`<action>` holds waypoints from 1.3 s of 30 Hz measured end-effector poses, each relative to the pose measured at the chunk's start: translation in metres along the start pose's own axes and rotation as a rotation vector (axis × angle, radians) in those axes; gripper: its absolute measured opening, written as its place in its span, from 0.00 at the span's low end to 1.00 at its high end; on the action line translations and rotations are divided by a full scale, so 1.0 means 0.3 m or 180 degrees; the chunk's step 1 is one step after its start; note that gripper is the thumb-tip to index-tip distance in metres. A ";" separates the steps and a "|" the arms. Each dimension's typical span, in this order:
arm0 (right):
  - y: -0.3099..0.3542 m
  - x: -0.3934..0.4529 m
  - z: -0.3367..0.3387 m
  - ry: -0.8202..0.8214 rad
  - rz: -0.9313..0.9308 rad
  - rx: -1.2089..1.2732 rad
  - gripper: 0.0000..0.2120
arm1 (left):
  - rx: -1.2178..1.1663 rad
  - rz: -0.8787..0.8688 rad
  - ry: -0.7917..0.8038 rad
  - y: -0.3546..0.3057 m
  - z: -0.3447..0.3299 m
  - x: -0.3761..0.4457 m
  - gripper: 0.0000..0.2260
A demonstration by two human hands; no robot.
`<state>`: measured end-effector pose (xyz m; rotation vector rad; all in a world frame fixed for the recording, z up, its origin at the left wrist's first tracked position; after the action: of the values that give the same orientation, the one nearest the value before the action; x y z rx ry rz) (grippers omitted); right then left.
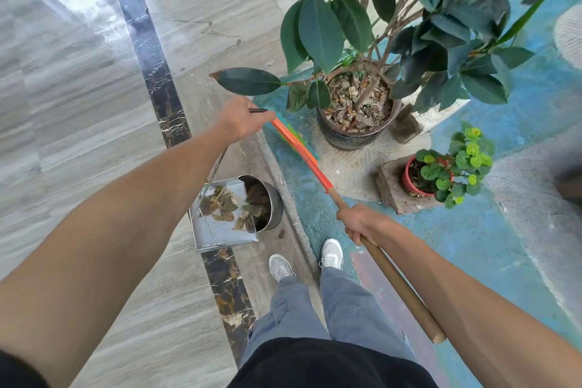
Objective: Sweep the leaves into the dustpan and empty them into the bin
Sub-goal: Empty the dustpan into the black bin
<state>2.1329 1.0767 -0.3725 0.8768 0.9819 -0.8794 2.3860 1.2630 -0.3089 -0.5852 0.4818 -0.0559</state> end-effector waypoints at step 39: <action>-0.190 -0.006 -0.023 0.0082 0.0105 0.0108 0.18 | -0.0285 0.0029 -0.0403 0.078 0.062 -0.273 0.17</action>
<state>2.0788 1.0619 -0.3845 0.9328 0.9747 -0.8608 2.3197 1.3074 -0.2738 -0.6700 0.3652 0.0114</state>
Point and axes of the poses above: each hand's wrist, its own x-axis towards the middle knuckle, its own z-axis out of the back of the hand, y = z × x, the point moved 3 cm from there along x, towards the middle knuckle, and after that the axes turned 3 degrees about -y, right-handed, at the moved point
